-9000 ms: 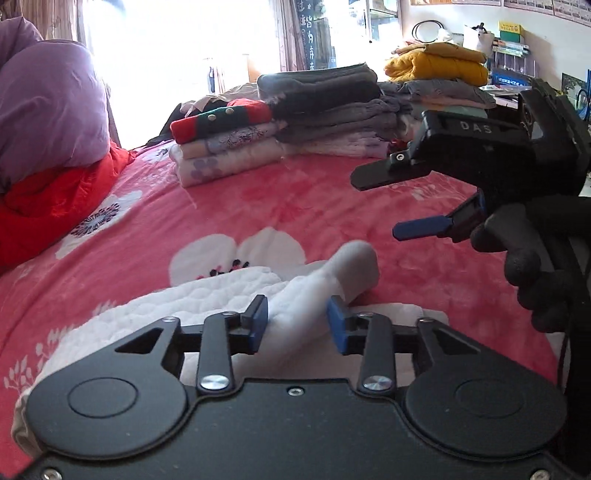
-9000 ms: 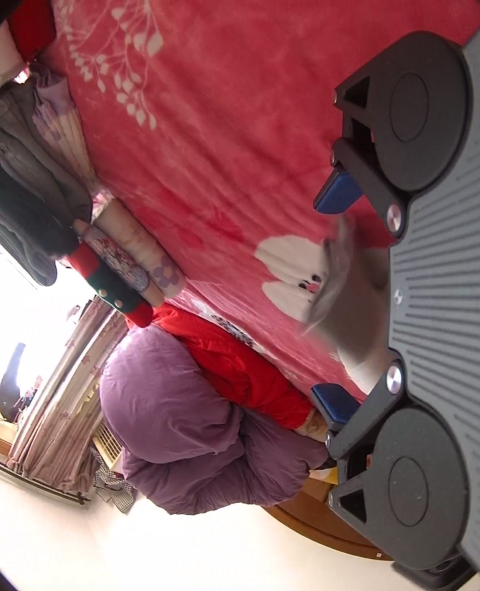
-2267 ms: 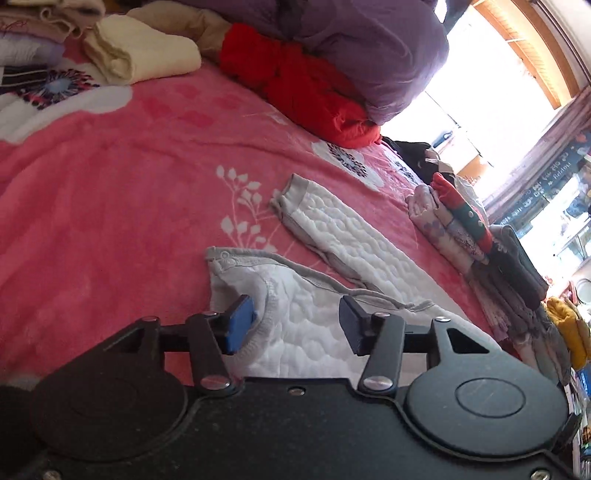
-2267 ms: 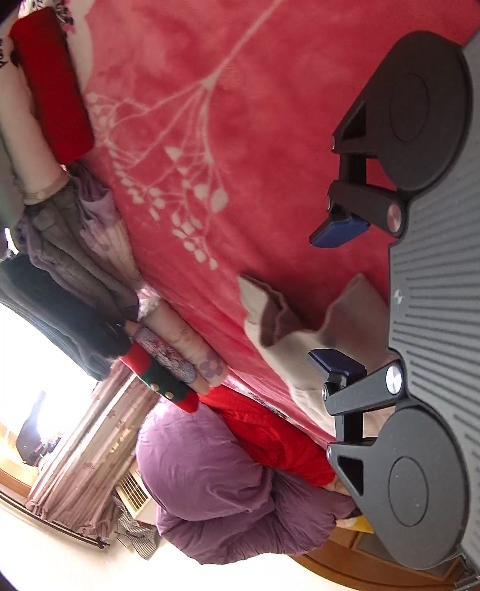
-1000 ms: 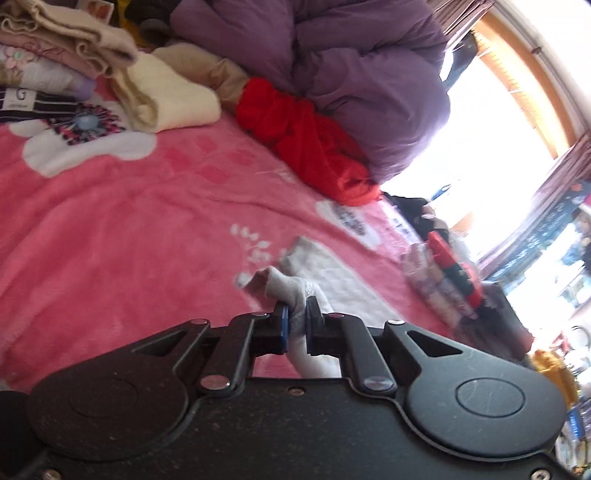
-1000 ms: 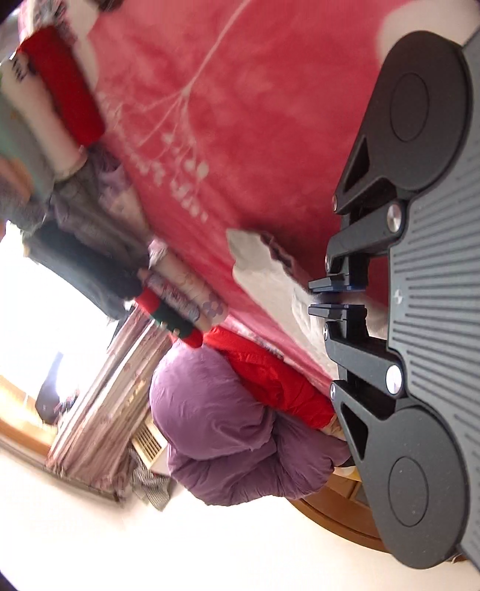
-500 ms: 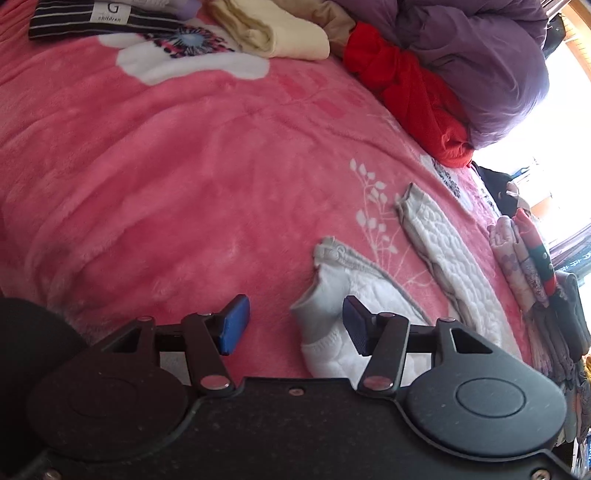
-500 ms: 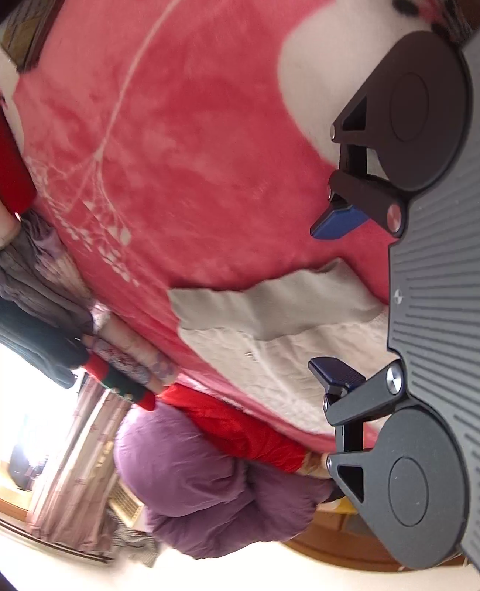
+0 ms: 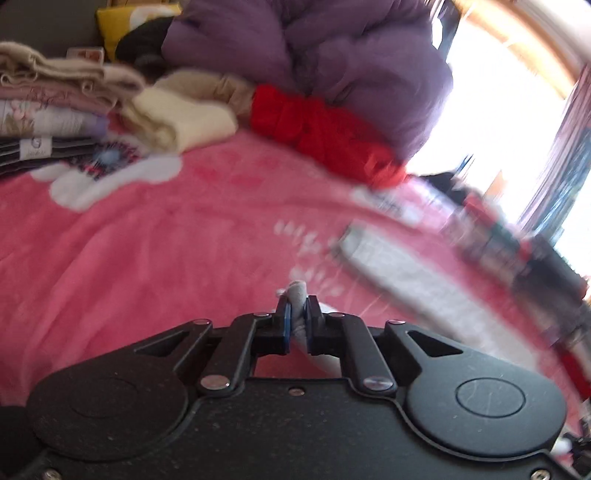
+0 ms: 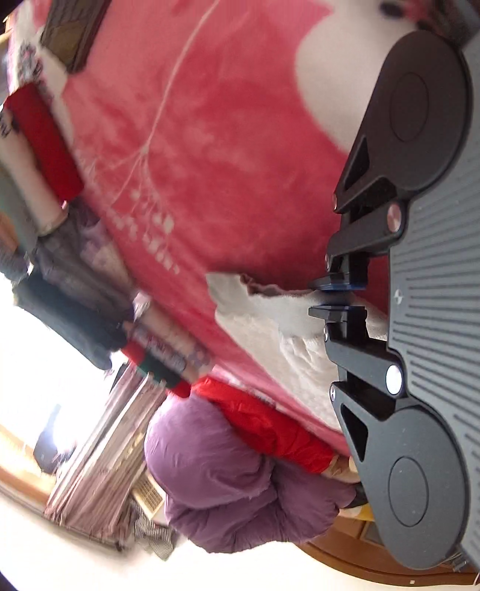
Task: Fold clothes
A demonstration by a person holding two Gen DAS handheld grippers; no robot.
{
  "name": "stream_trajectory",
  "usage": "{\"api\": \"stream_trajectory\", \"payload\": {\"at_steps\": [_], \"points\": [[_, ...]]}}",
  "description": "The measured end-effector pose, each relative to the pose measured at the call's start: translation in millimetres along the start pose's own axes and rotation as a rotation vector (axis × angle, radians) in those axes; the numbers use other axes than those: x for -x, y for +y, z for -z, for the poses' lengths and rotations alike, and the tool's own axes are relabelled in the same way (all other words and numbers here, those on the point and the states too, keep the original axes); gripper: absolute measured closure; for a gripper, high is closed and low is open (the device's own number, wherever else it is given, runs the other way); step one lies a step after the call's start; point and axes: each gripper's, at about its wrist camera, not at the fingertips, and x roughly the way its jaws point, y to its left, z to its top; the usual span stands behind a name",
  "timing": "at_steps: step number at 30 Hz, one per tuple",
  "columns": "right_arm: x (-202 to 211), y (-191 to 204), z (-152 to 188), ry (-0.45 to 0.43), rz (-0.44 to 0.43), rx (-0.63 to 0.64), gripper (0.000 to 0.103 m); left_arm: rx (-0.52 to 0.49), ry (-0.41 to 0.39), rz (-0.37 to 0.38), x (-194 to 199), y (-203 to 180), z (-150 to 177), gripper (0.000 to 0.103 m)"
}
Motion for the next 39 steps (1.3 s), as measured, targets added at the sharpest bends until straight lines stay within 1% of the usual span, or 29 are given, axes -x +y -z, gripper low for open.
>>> {"api": "stream_trajectory", "payload": {"at_steps": [1,2,3,4,5,7,8,9,11,12,13,14,15,16,17,18,19,20,21,22,23,24,25,26,27,28,31,35,39], "points": [[-2.6,-1.6,0.3,0.023,0.039,0.009,0.094,0.013,0.109,-0.030,-14.5,6.3,4.3,0.076],[-5.3,-3.1,0.7,0.046,0.078,0.018,0.094,0.060,0.150,-0.027,-20.3,15.3,7.3,0.076],[-9.8,-3.0,1.9,0.076,0.123,0.038,0.092,0.127,0.131,-0.004,-16.7,24.0,6.1,0.070],[-13.7,-4.7,5.5,0.102,0.138,0.039,0.089,0.171,0.101,0.010,-11.4,29.1,1.9,0.051],[-17.2,-6.3,8.8,0.126,0.153,0.040,0.088,0.202,0.069,0.017,-6.5,32.7,-2.8,0.044],[-10.9,-7.2,7.4,0.094,0.129,0.028,0.077,0.197,0.044,0.032,-6.9,34.6,-8.9,0.043],[-8.1,-7.8,6.7,0.079,0.118,0.022,0.064,0.186,0.055,0.038,-11.6,34.2,-10.2,0.043],[-8.6,-8.8,6.6,0.076,0.113,0.015,0.061,0.179,0.072,0.051,-17.8,33.5,-9.9,0.043],[-9.8,-10.7,6.4,0.071,0.104,0.003,0.061,0.163,0.116,0.076,-31.6,30.0,-7.1,0.045],[-12.5,-8.5,7.0,0.073,0.106,0.016,0.061,0.136,0.134,0.085,-36.8,24.3,-5.3,0.050],[-15.2,-6.4,7.6,0.074,0.108,0.030,0.061,0.087,0.140,0.096,-38.9,15.7,-3.1,0.066],[-17.7,-4.1,8.7,0.078,0.111,0.047,0.060,0.022,0.139,0.092,-40.2,6.4,-1.1,0.078],[-20.2,-1.2,9.9,0.082,0.117,0.069,0.062,-0.031,0.120,0.072,-39.7,-1.1,0.2,0.094],[-22.6,2.0,11.3,0.088,0.126,0.097,0.066,-0.055,0.079,0.059,-35.1,-4.9,-0.3,0.096],[-25.8,5.4,13.4,0.106,0.139,0.127,0.088,-0.068,0.029,0.052,-28.6,-6.8,-2.0,0.096],[-28.7,8.8,15.5,0.122,0.154,0.158,0.094,-0.077,0.001,0.043,-24.4,-7.7,-4.7,0.096],[-28.0,13.2,18.3,0.117,0.183,0.193,0.094,-0.087,0.006,0.038,-24.5,-7.9,-7.2,0.095],[-27.0,17.1,20.3,0.116,0.205,0.224,0.094,-0.099,0.037,0.033,-29.3,-7.4,-8.1,0.094],[-26.0,20.9,22.3,0.116,0.227,0.254,0.093,-0.095,0.074,0.022,-35.2,-4.6,-8.0,0.087],[-25.6,21.5,23.1,0.120,0.238,0.269,0.093,-0.082,0.108,0.010,-40.6,-0.7,-7.6,0.075],[-24.6,20.0,22.1,0.124,0.233,0.262,0.088,-0.056,0.111,0.012,-41.2,3.5,-8.6,0.073],[-20.5,16.7,19.5,0.109,0.208,0.232,0.079,-0.020,0.089,0.028,-37.1,6.6,-11.6,0.067],[-13.4,12.9,16.2,0.073,0.180,0.195,0.072,0.001,0.065,0.045,-32.2,7.0,-16.0,0.055],[-5.4,8.6,11.0,0.031,0.142,0.152,0.060,0.001,0.042,0.057,-28.3,4.5,-20.8,0.053],[2.3,4.4,5.8,-0.010,0.105,0.111,0.056,-0.014,0.025,0.063,-26.5,-0.1,-26.2,0.053],[5.4,1.3,0.9,-0.035,0.076,0.086,0.056,-0.027,0.018,0.071,-27.5,-5.4,-31.3,0.053],[-4.6,-0.2,-13.2,-0.051,0.059,0.093,0.056,-0.056,0.017,0.101,-35.6,-21.4,-46.1,0.053],[-30.8,13.6,-29.6,-0.057,0.101,0.247,0.056,-0.050,0.039,0.123,-57.8,-40.6,-63.1,0.052],[-55.9,18.1,-46.6,-0.060,0.098,0.339,0.056,-0.049,0.047,0.143,-88.1,-60.9,-77.9,0.049]]}}
